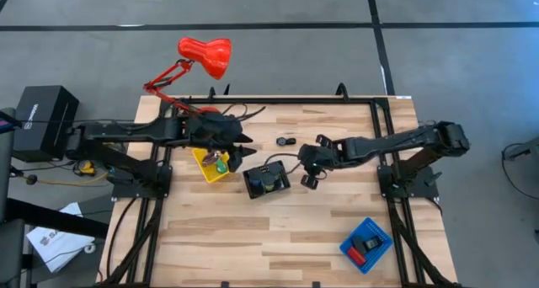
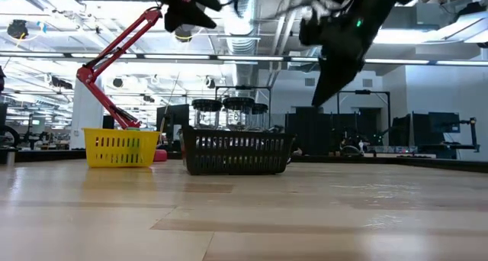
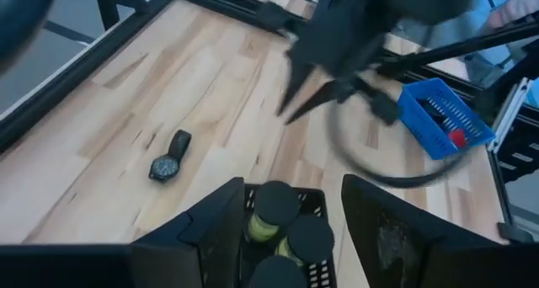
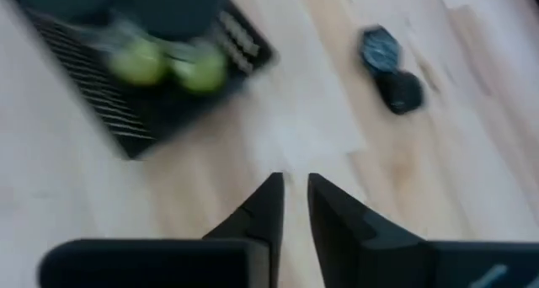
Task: Pick & Place Office items
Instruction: Put the black wristwatch into the yellow bin
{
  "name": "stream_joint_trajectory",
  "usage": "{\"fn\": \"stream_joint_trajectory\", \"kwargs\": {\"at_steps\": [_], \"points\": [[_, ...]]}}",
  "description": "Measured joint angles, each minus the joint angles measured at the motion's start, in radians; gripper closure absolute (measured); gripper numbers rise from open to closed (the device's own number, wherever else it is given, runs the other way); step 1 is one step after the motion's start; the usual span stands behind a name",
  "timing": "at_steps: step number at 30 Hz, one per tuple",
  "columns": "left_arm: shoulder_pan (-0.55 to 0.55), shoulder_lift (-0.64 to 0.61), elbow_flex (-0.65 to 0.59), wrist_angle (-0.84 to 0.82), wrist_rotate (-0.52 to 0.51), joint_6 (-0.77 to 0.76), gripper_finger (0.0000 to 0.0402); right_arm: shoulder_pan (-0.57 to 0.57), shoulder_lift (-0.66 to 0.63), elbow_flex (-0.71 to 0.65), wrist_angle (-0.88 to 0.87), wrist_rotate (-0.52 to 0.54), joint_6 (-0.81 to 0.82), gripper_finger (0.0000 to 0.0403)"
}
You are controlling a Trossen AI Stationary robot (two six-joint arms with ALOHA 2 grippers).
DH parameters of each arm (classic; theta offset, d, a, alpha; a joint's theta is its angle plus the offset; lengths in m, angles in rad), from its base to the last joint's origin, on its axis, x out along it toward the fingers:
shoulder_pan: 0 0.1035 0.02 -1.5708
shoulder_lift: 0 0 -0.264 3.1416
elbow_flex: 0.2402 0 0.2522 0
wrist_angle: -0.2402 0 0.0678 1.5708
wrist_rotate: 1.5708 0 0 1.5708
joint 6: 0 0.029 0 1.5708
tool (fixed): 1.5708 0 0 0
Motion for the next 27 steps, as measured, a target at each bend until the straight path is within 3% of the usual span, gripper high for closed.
{"fn": "stream_joint_trajectory", "kwargs": {"at_steps": [13,19,27], "points": [[0.0,-0.022,0.0,-0.008,0.002,-0.001,0.0222,-0.243,0.22,0.044,0.059,-0.006,-0.208,0.0242],[0.0,-0.022,0.0,-0.008,0.005,-0.001,0.0222,-0.273,0.257,0.073,0.063,-0.088,-0.506,0.0192],[0.0,-0.022,0.0,-0.007,0.005,-0.001,0.0223,-0.342,0.255,0.074,0.15,-0.13,-0.591,0.0168]]}}
